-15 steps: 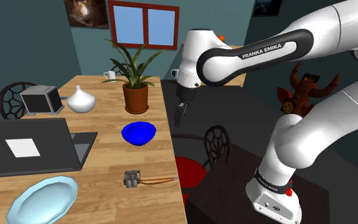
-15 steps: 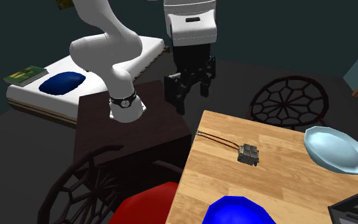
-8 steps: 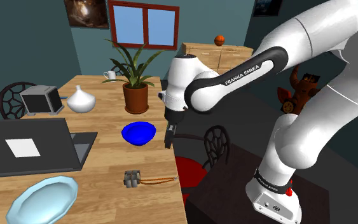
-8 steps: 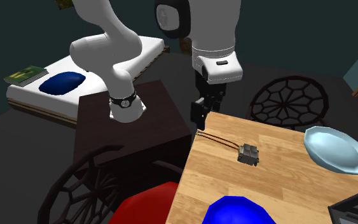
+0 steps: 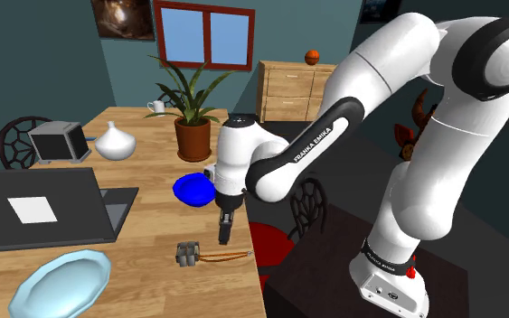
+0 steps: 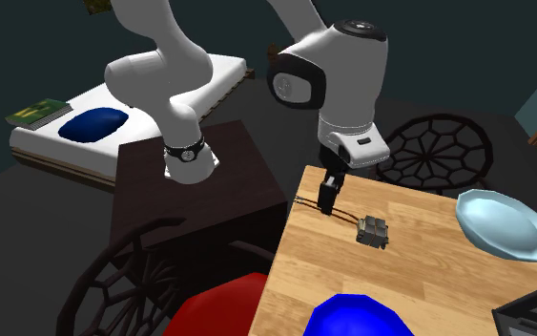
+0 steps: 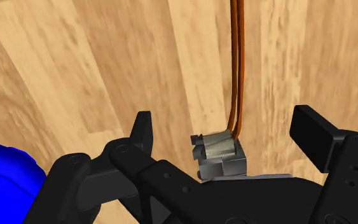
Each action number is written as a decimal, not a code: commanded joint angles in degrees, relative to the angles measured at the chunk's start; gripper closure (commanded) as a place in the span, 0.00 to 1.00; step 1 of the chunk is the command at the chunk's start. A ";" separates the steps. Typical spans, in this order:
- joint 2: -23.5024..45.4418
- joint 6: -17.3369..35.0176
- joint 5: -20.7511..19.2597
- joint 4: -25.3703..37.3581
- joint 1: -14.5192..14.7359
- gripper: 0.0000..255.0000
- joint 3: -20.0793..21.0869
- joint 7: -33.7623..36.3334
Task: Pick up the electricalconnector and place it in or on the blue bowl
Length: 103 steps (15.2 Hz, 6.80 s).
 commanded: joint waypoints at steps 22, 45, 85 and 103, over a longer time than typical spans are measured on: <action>15.84 11.12 -13.11 2.78 3.06 1.00 -1.09 8.49; 3.53 -1.16 -2.15 3.96 1.13 1.00 2.22 0.68; 22.74 -22.27 -5.59 43.25 -9.37 1.00 -9.68 -20.61; 26.87 -14.67 -6.75 39.69 -8.99 1.00 -10.21 -20.07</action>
